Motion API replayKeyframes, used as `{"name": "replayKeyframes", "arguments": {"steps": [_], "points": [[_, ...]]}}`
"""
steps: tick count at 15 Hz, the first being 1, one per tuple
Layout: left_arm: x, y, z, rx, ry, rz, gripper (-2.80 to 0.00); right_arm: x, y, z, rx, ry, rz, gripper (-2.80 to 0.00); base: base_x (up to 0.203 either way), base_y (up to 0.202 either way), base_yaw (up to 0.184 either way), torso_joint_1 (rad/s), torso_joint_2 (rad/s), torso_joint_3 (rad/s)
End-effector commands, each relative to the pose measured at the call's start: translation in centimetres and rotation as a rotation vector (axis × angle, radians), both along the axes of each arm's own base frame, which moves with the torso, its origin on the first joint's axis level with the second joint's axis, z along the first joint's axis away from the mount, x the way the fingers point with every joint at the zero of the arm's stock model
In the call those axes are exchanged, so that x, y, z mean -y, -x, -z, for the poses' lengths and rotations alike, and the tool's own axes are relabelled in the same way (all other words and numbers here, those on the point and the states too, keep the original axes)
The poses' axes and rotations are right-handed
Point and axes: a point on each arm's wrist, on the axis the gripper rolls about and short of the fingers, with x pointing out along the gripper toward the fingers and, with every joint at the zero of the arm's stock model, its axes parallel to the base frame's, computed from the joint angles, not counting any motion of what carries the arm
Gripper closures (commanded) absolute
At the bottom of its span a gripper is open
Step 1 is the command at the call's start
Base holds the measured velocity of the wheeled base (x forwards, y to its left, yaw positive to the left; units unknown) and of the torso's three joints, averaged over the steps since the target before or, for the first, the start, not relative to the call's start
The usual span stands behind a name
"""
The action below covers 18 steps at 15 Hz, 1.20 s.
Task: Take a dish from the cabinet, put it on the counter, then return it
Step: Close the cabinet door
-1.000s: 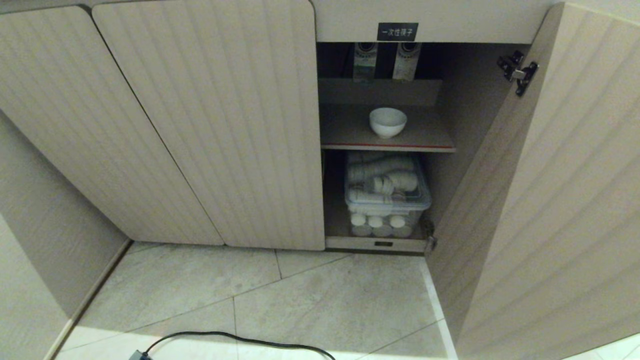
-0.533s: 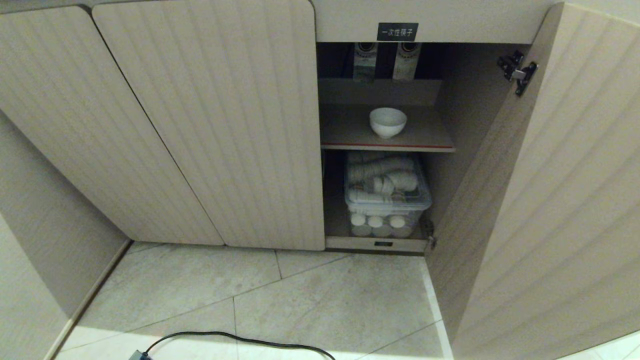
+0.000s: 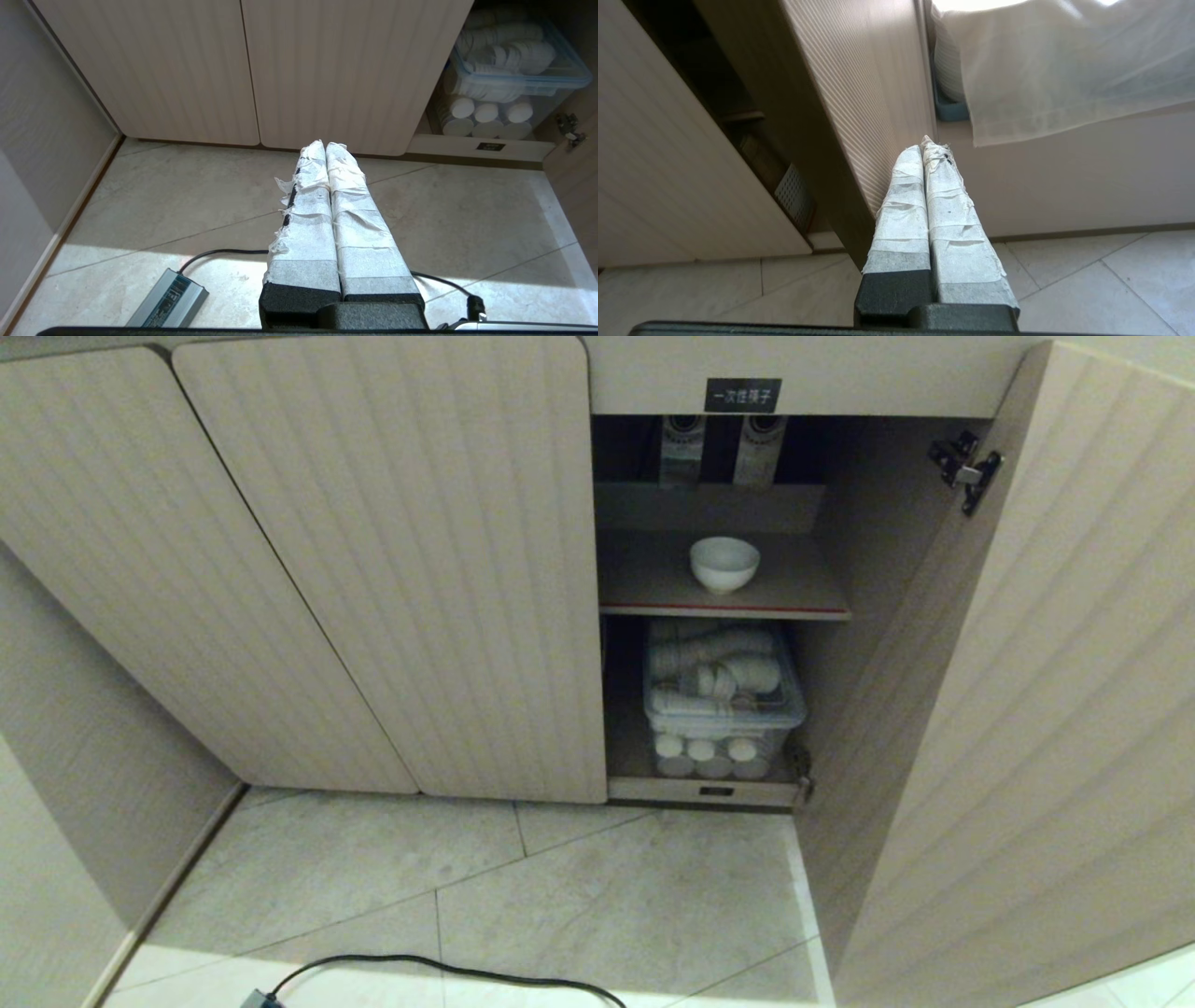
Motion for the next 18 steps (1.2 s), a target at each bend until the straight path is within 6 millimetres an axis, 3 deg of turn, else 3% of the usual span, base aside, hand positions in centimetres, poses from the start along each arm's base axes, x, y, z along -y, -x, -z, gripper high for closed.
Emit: {"name": "replayKeyframes", "arguments": {"steps": [1, 18], "points": [[0.0, 0.0, 0.0, 0.002, 0.0, -0.001, 0.0, 0.0, -0.6, 0.2, -0.033, 0.002, -0.002, 0.0, 0.0, 0.0, 0.0, 0.0, 0.0, 0.0], [0.0, 0.0, 0.0, 0.001, 0.0, -0.001, 0.0, -0.7, -2.8, 0.2, -0.139, 0.014, -0.141, 0.0, 0.0, 0.0, 0.0, 0.0, 0.0, 0.0]]}}
